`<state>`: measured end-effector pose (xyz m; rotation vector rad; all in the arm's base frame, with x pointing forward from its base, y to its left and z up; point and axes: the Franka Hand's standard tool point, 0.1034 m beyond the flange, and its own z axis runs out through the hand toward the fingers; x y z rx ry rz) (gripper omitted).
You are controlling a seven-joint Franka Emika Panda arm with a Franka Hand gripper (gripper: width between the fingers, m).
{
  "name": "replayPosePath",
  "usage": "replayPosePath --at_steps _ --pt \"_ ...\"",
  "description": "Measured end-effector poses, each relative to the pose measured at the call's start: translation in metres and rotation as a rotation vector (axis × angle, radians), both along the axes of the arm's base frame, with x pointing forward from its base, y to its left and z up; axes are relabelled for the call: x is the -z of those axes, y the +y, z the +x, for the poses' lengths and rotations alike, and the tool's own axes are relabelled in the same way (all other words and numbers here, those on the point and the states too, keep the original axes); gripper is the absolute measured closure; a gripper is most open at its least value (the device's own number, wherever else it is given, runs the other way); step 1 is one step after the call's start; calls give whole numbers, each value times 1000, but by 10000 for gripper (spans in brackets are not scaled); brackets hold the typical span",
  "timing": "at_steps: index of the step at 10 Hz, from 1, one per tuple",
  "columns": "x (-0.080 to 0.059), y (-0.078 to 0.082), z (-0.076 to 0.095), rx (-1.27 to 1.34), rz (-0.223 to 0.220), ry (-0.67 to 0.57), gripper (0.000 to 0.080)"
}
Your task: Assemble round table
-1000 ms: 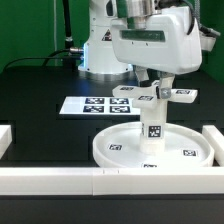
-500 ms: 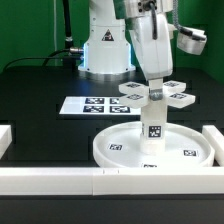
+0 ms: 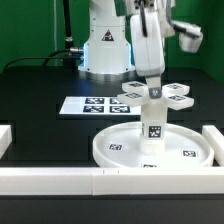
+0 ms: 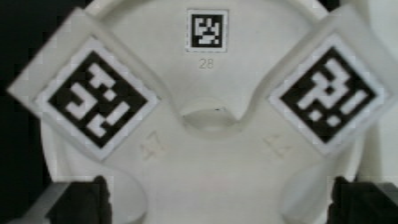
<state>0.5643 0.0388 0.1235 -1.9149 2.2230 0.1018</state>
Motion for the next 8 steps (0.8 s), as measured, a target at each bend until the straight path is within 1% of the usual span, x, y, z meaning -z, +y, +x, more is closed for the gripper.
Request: replayPosePath --at_steps 1,2,3,5,6,7,8 --pt "-5 0 0 -20 1 -13 159" --pt "0 1 -1 -22 0 -6 152" --pt "0 1 -1 -84 -8 -16 152" --pt "1 3 -3 -302 -37 -46 150" --pt "3 8 -6 -437 -61 -42 150" --pt "1 12 -8 -625 -91 -36 150" --pt "-2 16 -7 -774 -106 -46 150"
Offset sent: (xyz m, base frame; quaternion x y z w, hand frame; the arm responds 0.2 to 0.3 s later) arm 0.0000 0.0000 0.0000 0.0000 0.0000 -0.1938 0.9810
